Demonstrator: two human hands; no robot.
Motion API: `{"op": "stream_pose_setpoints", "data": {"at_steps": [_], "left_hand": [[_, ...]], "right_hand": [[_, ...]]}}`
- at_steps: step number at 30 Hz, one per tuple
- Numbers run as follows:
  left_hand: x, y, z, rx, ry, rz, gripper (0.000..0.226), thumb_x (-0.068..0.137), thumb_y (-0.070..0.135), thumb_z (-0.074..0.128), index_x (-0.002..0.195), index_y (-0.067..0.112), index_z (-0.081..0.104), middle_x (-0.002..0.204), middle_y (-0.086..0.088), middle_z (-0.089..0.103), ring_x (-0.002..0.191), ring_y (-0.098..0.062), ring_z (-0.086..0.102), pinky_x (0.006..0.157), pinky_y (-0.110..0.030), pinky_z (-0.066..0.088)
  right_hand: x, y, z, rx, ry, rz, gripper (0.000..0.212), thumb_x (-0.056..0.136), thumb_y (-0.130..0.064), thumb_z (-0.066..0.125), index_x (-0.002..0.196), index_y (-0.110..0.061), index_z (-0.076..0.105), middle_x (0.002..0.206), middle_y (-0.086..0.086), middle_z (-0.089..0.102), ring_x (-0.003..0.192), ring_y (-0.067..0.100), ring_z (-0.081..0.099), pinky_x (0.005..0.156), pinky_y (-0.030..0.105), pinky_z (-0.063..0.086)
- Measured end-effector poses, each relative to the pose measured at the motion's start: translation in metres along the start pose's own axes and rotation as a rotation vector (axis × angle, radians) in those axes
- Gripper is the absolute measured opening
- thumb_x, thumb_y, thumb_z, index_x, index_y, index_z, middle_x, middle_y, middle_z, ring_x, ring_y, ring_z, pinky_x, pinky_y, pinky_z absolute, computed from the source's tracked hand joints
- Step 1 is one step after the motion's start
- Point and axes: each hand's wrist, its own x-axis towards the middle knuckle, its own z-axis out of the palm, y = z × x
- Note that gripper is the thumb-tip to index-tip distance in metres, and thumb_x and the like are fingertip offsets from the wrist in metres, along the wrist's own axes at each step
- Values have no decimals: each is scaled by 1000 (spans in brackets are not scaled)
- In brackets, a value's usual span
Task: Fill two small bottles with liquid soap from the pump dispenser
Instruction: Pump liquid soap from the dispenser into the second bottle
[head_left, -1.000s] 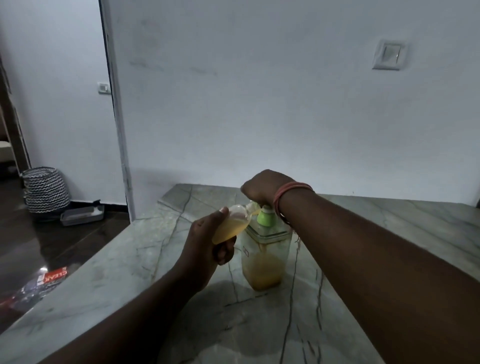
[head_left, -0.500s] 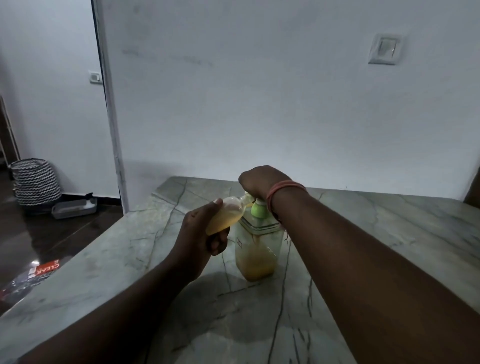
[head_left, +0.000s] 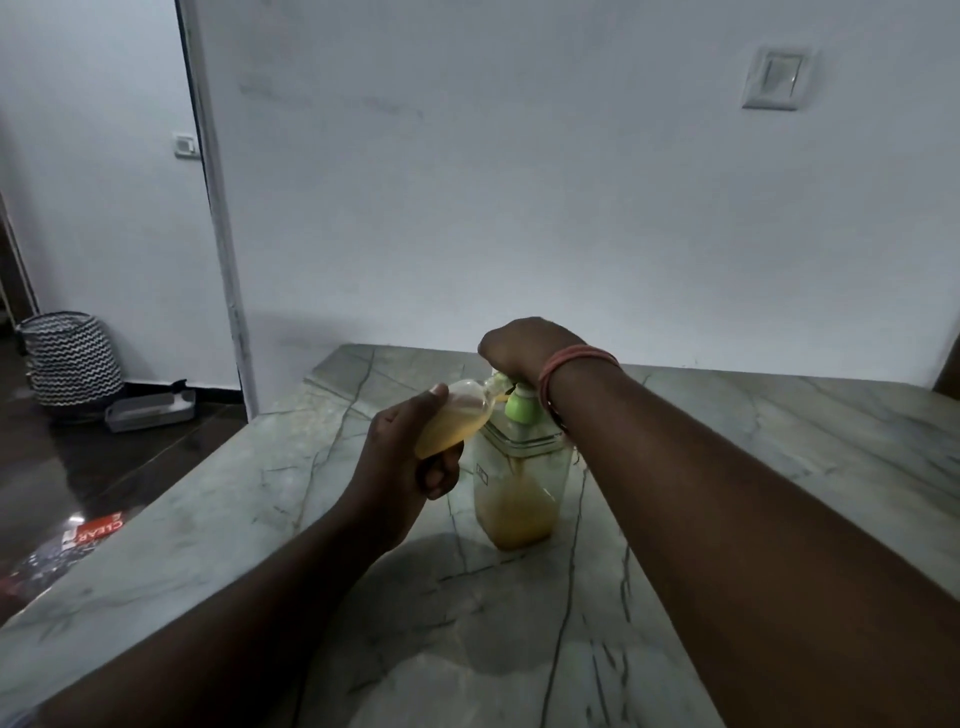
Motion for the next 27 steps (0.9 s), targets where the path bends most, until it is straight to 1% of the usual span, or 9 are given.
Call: {"op": "stream_pose_setpoints", "data": {"at_steps": [3,7,10,13,17,19,22,24,27], "left_hand": [[-1,2,1,-3,7,-2,39,93,47,66,84,10,76,51,-8,51,38,-14,39,43,-22,33],[-3,0,0,17,17,-23,39,91,51,66,83,15,77,54,-8,51,39,-14,39,42,-23,33],[-2,-1,-2,25,20,-19,38,93,49,65,85,14,78,52,-6,51,39,-14,40,42,-22,34],[-2,-2,-1,18,12,-23,40,93,50,66,84,12,76,52,-6,52,38,-14,41,42,-21,35],[-3,0,0,28,3,-8,40,92,50,66,82,12,75,51,-5,51,38,-13,40,42,-21,34],[-4,2,-1,20,13,-17,41,91,51,68,82,12,76,50,-5,49,37,-13,39,42,-21,34],[-6,2,1,18,28,-30,42,86,54,70,83,13,77,52,-8,50,38,-13,40,41,-21,34],[-5,1,1,27,28,-37,42,85,55,70,85,15,78,54,-8,49,39,-14,40,41,-22,35],[-4,0,-2,48,33,-32,48,86,56,69,88,8,76,54,-10,47,40,-15,39,42,-22,35]], "right_hand": [[1,-1,-2,-25,-8,-9,29,90,-32,42,102,-15,63,120,10,60,98,24,56,70,27,36],[3,0,1,6,-25,10,22,83,-34,48,74,-15,56,92,5,62,76,21,57,51,26,32],[3,3,5,115,33,37,21,78,-33,47,74,-16,58,82,4,61,70,20,56,50,26,30],[2,4,4,63,-7,26,24,84,-32,42,82,-16,60,87,4,57,74,19,54,51,26,29],[-1,1,1,25,-3,11,23,86,-31,41,78,-16,56,92,7,56,83,24,53,62,28,34],[-3,-1,1,10,-6,17,21,82,-31,42,72,-16,53,90,7,57,80,24,53,59,28,34],[-2,-2,0,-8,-13,29,19,77,-31,46,72,-16,55,87,6,62,77,23,57,59,27,37],[-1,-1,-1,25,20,31,19,76,-33,49,70,-16,56,83,4,64,71,21,58,54,26,37],[0,0,3,87,29,39,22,80,-35,47,73,-16,56,88,5,63,78,22,58,56,26,34]]}}
